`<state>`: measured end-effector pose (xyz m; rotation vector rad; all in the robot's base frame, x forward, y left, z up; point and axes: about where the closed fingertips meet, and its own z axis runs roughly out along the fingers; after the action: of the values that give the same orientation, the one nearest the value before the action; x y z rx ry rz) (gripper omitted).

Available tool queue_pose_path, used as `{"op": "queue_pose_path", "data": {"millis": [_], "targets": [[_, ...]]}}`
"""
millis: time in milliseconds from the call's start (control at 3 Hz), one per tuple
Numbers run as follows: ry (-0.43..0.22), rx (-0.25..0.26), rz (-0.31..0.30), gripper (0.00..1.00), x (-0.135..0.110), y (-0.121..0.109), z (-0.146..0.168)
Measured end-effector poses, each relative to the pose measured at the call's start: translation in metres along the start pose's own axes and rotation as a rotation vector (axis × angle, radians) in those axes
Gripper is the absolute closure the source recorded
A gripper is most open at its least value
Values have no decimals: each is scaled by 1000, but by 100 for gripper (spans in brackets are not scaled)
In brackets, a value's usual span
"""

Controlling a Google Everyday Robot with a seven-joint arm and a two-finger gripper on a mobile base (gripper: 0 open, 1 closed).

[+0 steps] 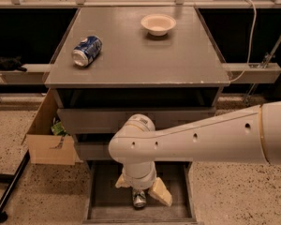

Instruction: Pick 7up can from bottom drawer and place on counter

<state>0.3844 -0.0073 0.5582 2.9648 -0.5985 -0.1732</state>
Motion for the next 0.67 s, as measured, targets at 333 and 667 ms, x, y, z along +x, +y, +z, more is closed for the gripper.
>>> {"op": "queue_pose_path", "data": {"millis": [333,667], "targets": [[-16,28,12,0,-1,-2,2],[-110,88,25,0,-3,-10,35]]}}
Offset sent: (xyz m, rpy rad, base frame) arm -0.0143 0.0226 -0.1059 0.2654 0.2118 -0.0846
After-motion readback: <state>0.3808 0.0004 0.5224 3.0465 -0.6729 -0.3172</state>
